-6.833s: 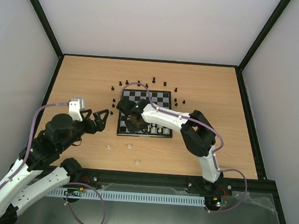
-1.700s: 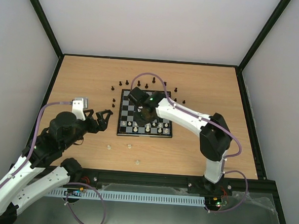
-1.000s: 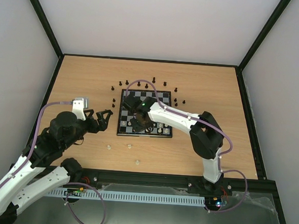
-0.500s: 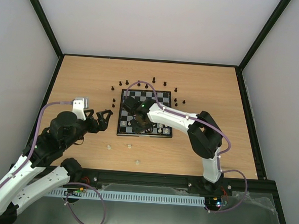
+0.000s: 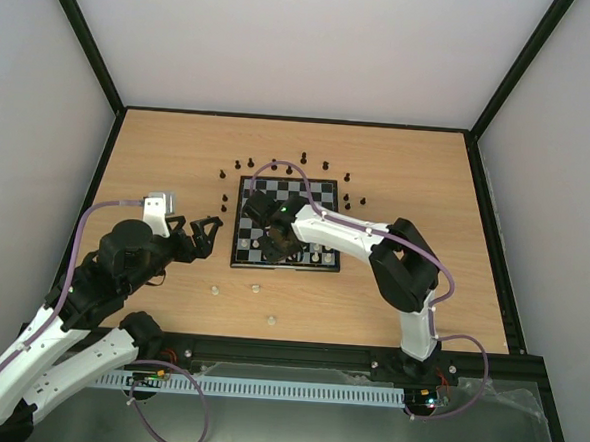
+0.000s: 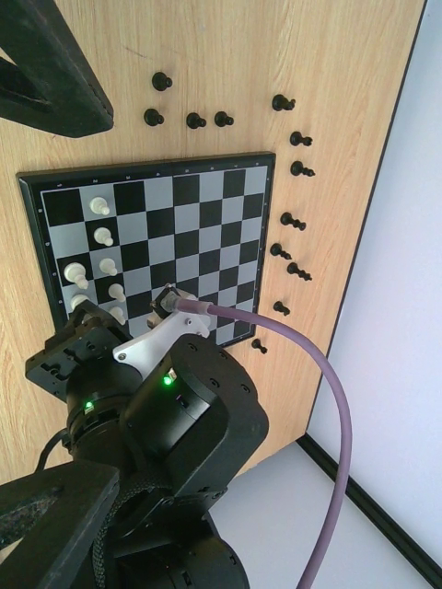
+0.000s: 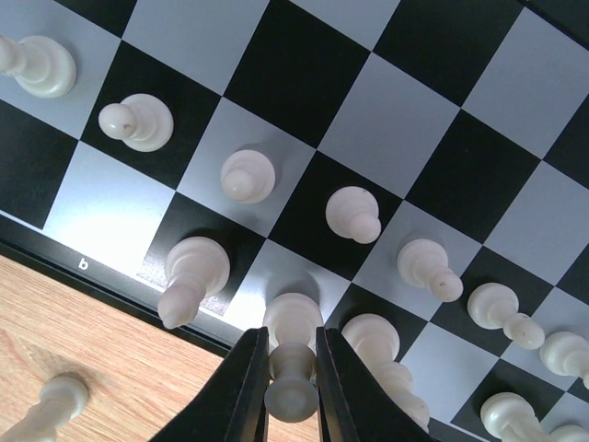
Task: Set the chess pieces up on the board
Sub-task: Place the chess piece on the chessboard.
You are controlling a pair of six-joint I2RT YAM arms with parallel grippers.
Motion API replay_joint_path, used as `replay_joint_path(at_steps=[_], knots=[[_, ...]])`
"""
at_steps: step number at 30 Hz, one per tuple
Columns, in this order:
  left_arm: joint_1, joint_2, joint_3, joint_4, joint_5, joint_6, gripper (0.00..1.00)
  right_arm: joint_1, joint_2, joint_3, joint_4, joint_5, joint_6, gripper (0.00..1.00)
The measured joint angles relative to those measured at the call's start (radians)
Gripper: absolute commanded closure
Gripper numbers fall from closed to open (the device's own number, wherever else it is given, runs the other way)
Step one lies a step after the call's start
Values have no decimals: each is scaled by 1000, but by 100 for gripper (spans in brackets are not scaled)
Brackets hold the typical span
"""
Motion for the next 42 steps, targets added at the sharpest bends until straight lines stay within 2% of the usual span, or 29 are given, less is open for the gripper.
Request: replay_joint_path(at_steps=[42], knots=[[0, 0, -3, 0, 0, 0, 1, -18, 0, -17, 36, -23, 0, 84]])
